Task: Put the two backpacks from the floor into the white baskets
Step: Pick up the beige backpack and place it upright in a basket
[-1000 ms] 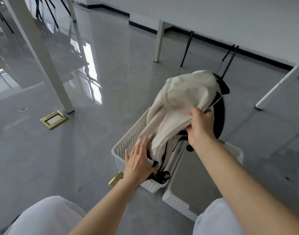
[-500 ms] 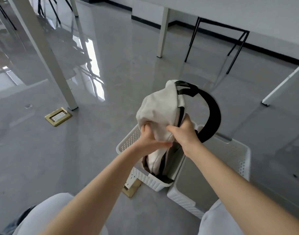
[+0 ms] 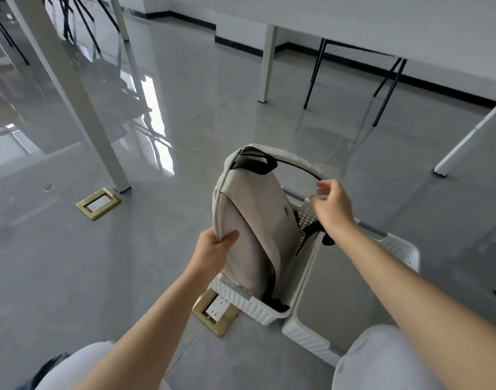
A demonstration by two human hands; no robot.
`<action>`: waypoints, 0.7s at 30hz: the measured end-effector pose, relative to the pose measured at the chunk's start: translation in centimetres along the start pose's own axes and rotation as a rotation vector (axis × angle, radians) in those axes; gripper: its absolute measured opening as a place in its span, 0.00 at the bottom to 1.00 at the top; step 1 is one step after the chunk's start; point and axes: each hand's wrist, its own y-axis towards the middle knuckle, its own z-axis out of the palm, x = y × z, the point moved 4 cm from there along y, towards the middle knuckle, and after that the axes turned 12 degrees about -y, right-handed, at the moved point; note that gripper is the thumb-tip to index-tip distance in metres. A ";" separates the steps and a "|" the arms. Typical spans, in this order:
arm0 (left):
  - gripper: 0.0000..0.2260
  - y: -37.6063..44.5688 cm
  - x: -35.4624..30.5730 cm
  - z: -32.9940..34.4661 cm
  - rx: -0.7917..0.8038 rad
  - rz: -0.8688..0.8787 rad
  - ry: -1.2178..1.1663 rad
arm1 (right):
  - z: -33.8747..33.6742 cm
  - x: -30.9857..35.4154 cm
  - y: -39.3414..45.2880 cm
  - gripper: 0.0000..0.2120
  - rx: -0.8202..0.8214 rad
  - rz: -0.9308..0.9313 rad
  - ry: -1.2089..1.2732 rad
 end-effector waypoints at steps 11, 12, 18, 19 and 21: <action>0.10 -0.1 -0.7 1.6 0.232 0.040 0.347 | 3.6 10.2 -4.0 0.22 0.469 -0.084 0.399; 0.10 -0.5 -1.1 2.4 0.236 0.107 0.452 | 3.9 10.4 -3.6 0.17 0.418 -0.069 0.327; 0.21 -2.4 -1.3 4.3 0.514 -0.060 0.258 | 0.1 8.1 -2.2 0.10 0.068 0.084 0.237; 0.22 -2.3 -1.6 4.0 0.518 -0.145 0.027 | -1.2 7.0 -2.0 0.09 0.065 0.152 0.381; 0.17 -1.6 -2.6 3.5 0.318 -0.207 -0.346 | -2.7 4.7 -1.5 0.11 0.089 0.258 0.585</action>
